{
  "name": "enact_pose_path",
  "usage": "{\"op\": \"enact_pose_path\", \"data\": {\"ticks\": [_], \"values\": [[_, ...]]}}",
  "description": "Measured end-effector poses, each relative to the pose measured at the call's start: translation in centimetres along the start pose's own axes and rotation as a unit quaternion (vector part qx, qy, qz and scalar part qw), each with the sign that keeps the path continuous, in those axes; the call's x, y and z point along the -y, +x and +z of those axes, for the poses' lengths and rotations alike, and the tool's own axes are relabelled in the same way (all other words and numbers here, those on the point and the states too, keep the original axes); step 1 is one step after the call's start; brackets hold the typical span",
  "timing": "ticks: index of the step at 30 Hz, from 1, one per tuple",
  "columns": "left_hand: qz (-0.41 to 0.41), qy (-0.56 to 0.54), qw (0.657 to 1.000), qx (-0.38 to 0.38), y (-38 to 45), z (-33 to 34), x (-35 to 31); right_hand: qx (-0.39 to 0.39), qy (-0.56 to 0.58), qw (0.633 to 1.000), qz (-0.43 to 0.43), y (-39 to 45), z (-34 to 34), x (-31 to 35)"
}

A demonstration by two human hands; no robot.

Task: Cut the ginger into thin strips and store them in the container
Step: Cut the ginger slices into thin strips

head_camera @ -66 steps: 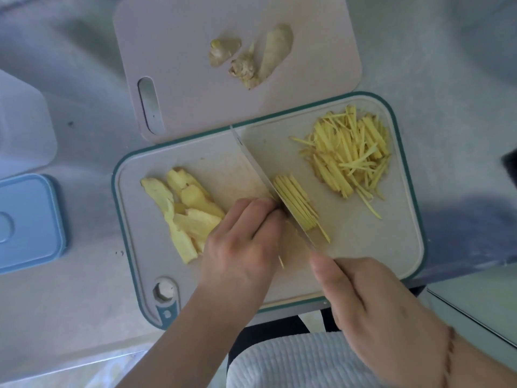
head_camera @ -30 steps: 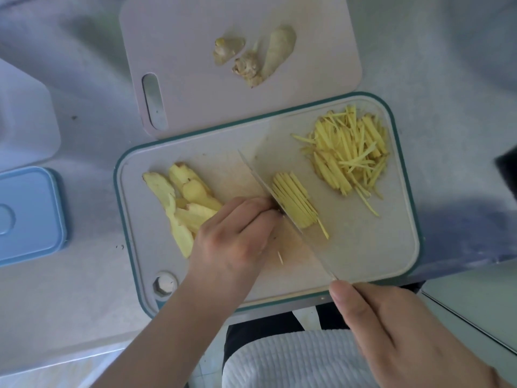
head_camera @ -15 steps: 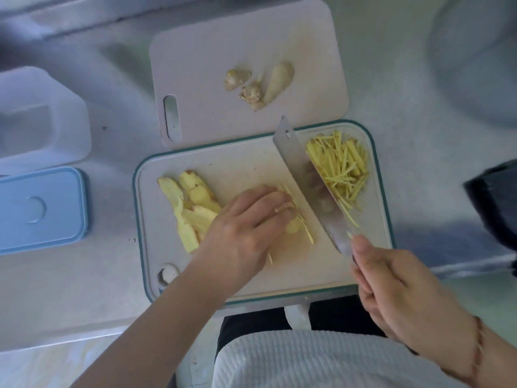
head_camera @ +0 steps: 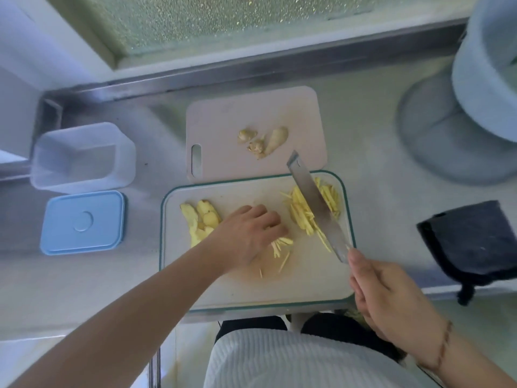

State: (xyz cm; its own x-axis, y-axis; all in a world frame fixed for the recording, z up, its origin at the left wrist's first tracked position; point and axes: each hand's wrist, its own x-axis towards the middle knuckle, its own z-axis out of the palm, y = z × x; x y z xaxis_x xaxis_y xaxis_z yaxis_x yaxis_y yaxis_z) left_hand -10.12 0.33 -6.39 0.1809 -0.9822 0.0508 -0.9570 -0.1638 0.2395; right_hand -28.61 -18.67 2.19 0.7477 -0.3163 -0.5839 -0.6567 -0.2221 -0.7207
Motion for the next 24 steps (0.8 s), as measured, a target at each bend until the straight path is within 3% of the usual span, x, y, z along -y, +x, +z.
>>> {"op": "enact_pose_path", "data": {"ticks": [7, 15, 22, 24], "values": [[-0.065, -0.014, 0.997, -0.029, 4.0, -0.4, 0.3, -0.011, -0.017, 1.0, -0.009, -0.9, -1.6, -0.4], [-0.125, -0.13, 0.982, 0.048, 3.8, -2.7, 0.8, 0.002, -0.028, 0.999, -0.021, -1.0, -1.5, -1.1], [-0.273, -0.083, 0.957, -0.052, -3.3, -2.9, 1.9, 0.134, -0.052, 0.99, 0.016, 0.8, 1.0, -1.3], [-0.283, -0.07, 0.954, -0.067, -5.1, -2.8, 1.9, 0.175, -0.037, 0.983, 0.036, 1.5, 1.8, -1.8]]}}
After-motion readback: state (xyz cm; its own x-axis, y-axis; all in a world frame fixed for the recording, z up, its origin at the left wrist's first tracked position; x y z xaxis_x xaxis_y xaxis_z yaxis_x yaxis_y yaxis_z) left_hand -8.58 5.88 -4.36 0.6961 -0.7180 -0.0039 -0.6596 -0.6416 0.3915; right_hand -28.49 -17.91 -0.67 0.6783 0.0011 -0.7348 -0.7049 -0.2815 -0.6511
